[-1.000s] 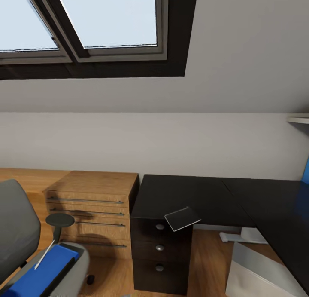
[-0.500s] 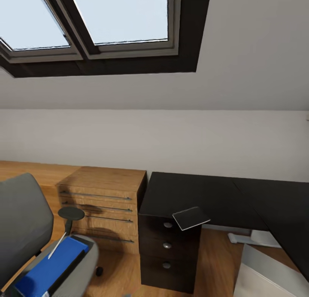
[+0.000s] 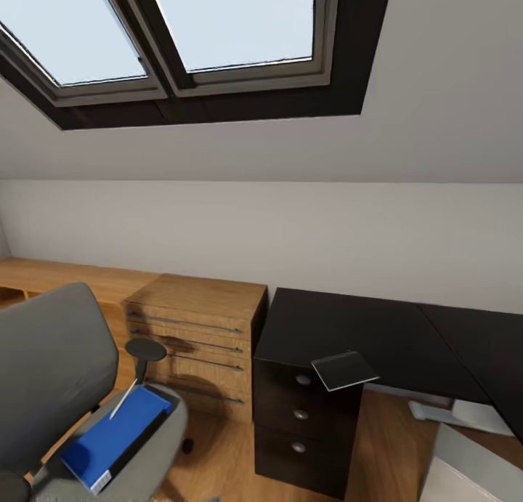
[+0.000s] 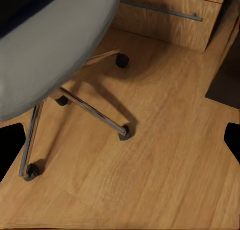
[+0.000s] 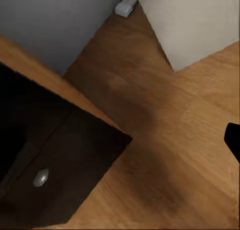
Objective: In the bedroom, organize the workspace by keeping the computer under the desk, ensuring the monitor is on the desk, placing the keyboard on the desk next to the monitor, placing the mouse on the desk next to the keyboard, moving the folder from the swivel chair onto the desk next to the mouse, stacking the notebook on top of the folder with the pen on top of the notebook, and positioning the swivel chair next to the desk.
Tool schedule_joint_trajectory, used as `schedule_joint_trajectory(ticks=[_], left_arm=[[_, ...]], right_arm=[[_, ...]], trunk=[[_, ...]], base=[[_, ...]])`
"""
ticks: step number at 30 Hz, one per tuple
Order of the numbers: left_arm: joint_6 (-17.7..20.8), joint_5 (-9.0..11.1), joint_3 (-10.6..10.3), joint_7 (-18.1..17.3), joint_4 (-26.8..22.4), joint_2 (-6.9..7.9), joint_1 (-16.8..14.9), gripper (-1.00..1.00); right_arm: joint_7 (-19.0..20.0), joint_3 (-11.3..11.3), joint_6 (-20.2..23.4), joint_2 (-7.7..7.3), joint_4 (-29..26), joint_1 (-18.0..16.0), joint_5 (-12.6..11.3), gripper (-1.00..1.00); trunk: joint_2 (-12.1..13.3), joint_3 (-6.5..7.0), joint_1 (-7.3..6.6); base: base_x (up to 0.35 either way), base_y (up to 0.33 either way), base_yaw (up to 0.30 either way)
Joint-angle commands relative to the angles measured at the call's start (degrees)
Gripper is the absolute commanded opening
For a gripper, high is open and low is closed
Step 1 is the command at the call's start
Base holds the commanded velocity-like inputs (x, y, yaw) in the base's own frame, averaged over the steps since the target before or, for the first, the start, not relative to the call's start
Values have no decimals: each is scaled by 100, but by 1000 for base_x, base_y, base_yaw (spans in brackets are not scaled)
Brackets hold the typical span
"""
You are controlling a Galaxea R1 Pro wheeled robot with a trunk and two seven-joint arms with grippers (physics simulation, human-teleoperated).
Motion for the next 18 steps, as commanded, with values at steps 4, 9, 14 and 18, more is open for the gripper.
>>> schedule_joint_trajectory(ticks=[4,9,14,18], left_arm=[[-34,60,-46,30,11,4,-9,100],[-32,60,-49,35,8,4,-9,100],[-32,60,-48,41,9,7,-7,100],[-37,60,-35,47,12,19,-8,100]], right_arm=[[51,394,7,-199,257,-3,1564,100],[56,700,36,-519,424,-3,3302,100],[55,787,56,-779,428,-3,4227,100],[-33,880,82,-775,413,-3,4585,100]], trunk=[[-4,-13,0],[-4,-13,0],[-4,-22,0],[-4,-50,0]], base=[[0,0,275],[0,0,287],[0,0,273],[0,0,161]])
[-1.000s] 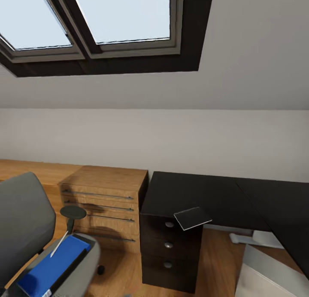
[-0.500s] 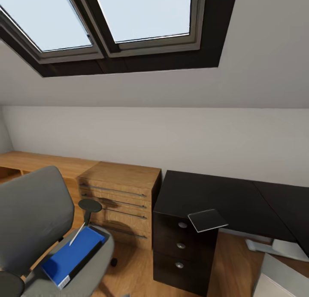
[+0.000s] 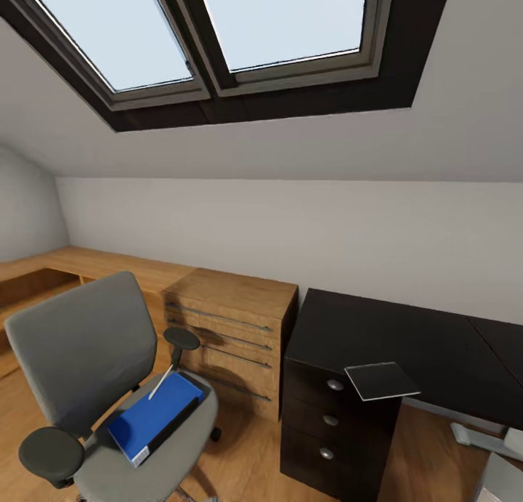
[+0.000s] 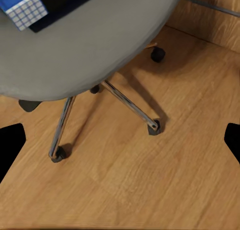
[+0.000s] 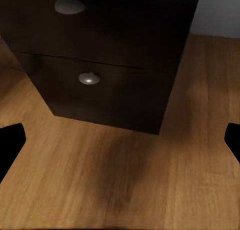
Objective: In the bedroom, organize the workspace by keeping the computer under the desk, ensuring the monitor is on the desk, placing the keyboard on the desk next to the monitor, placing the mouse on the desk next to the keyboard, moving the folder from the swivel chair onto the desk next to the mouse, stacking the notebook on top of the folder with the pen on top of the notebook, and positioning the swivel chair next to the desk.
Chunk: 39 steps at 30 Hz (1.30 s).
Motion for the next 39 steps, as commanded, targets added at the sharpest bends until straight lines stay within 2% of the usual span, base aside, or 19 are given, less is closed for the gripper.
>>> schedule_joint_trajectory(ticks=[1,4,6,9,19,39], left_arm=[[-39,60,-41,31,0,6,-11,100],[-39,60,-38,32,1,6,-11,100],[-39,60,-40,32,3,7,-12,100],[-40,60,-43,32,3,7,-11,100],[-55,60,-36,15,172,-2,-11,100],[-65,42,-75,6,183,-19,-11,100]], right_arm=[[-161,-35,-30,130,3,-4,93,100],[-249,-45,-71,215,2,-4,90,100],[-289,-50,-193,339,7,-4,94,100],[-294,-24,-221,388,5,-4,134,100],[-305,-18,-233,387,2,-4,153,100],[-318,-13,-216,376,2,-4,161,100]], trunk=[[-4,-16,0],[-4,-43,0],[-4,-61,0],[-4,-89,0],[-4,-182,0],[-4,-367,0]], base=[[0,0,59],[0,0,32],[0,0,5],[0,0,14],[0,0,62],[0,0,71]])
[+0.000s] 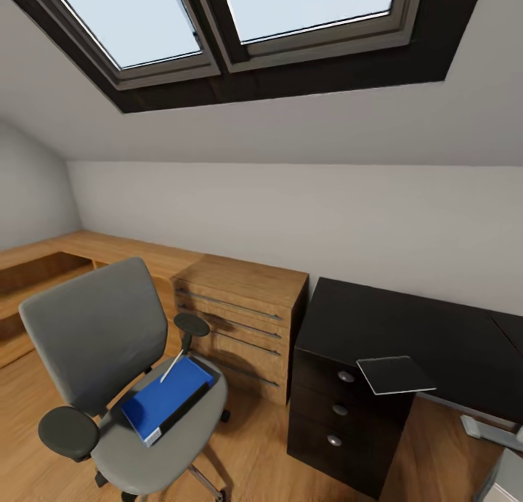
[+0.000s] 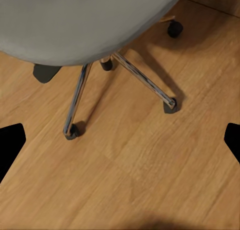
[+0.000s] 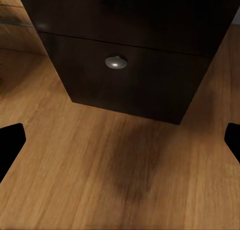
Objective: In the bedroom, organize the workspace by keeping the computer under the desk, ensuring the monitor is on the desk, placing the keyboard on the desk next to the monitor, placing the mouse on the desk next to the keyboard, moving the folder from the swivel chair onto the desk next to the mouse, stacking the notebook on top of the folder with the pen on top of the notebook, and positioning the swivel chair next to the desk.
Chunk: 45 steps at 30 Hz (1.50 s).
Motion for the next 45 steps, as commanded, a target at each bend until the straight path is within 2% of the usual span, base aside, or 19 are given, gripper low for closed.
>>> schedule_joint_trajectory(ticks=[1,23,31,45], left_arm=[[-37,60,-43,32,1,4,-9,100],[-29,76,-24,28,12,3,-9,100],[-29,78,-22,23,13,1,-10,100],[-29,78,-22,23,13,-2,-6,100]], right_arm=[[29,-52,-18,-3,5,-4,38,100],[-59,-48,0,-7,5,-4,41,100],[-60,-48,0,-7,5,-4,39,100],[-61,-48,0,-7,5,-4,39,100]], trunk=[[-4,-16,0],[-4,-220,0],[317,-151,-176],[317,-280,-176]], base=[[0,0,71],[0,0,71],[0,0,71],[0,0,72]])
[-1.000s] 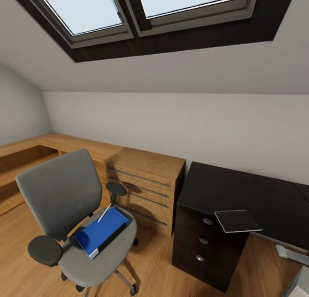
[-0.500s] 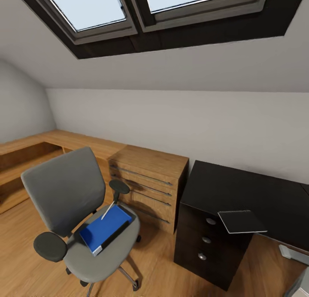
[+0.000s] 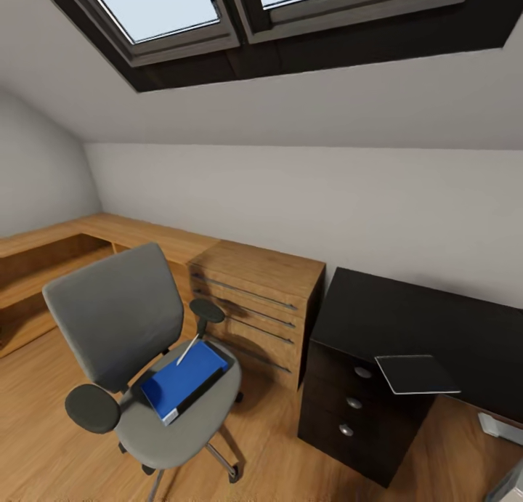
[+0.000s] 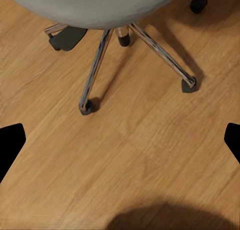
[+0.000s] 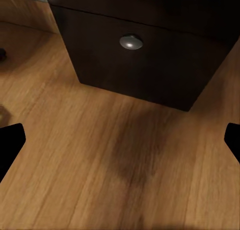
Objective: In the bedroom, organize the workspace by keeping the computer under the desk, ensuring the monitor is on the desk, placing the keyboard on the desk next to the monitor, placing the mouse on the desk next to the keyboard, moving the folder from the swivel chair onto the desk next to the mouse, stacking the notebook on top of the folder with the pen on top of the notebook, and positioning the swivel chair next to the desk.
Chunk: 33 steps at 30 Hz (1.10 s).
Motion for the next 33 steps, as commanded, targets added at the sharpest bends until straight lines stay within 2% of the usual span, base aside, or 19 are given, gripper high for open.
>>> schedule_joint_trajectory(ticks=[1,10,17,33], left_arm=[[-37,60,-44,32,0,6,-11,100],[-37,60,-44,32,0,6,-11,100],[-37,60,-44,32,0,5,-13,100],[-37,60,-44,32,0,1,-12,100]], right_arm=[[26,-51,-19,-1,5,-4,38,100],[30,-51,-22,-1,5,-4,38,100],[30,-50,-59,26,13,-4,38,100],[22,-52,-43,15,5,-4,37,100]], trunk=[[-4,-16,0],[-4,-98,0],[-4,-108,0],[-4,-121,0]], base=[[0,0,72],[0,0,75],[0,0,73],[0,0,269]])
